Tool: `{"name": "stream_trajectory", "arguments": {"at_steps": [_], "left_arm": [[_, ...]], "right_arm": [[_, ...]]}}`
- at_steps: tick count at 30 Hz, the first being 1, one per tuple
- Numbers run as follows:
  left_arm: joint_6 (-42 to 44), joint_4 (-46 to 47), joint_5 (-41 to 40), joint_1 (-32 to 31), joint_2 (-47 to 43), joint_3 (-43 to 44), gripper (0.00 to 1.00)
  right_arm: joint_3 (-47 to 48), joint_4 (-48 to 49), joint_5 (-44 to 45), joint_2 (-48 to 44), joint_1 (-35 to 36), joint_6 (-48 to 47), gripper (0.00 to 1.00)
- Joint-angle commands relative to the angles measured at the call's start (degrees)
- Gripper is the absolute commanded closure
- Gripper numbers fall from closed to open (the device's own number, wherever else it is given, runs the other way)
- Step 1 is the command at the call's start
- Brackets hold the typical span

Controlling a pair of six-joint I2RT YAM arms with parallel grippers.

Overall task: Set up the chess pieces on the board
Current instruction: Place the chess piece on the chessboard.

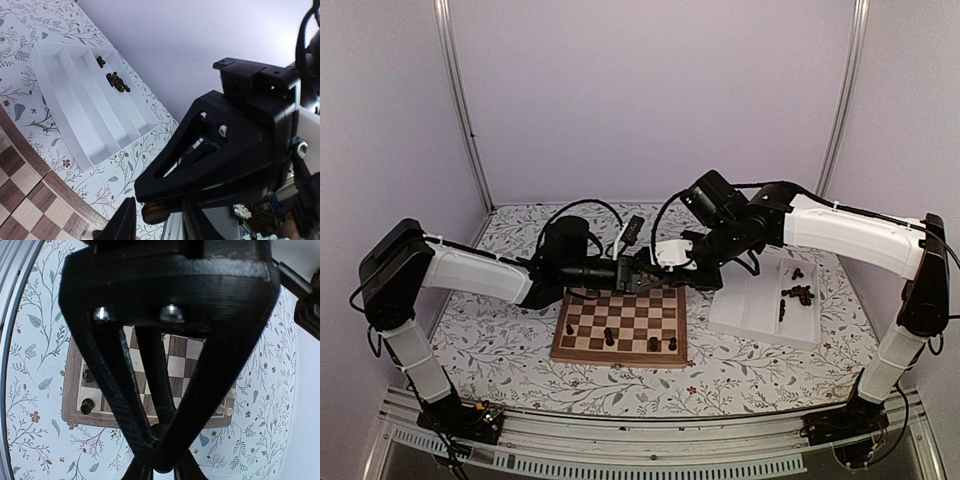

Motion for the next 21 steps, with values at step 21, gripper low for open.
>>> {"name": "stream_trajectory", "arguments": {"at_steps": [21], "left_arm": [[3.25,2.0,-0.77,1.98,-2.15,-1.73,0.86]], "right_arm": [[-1.52,3.93,-14.25,-7.13,-9.75,6.89,0.47]]}}
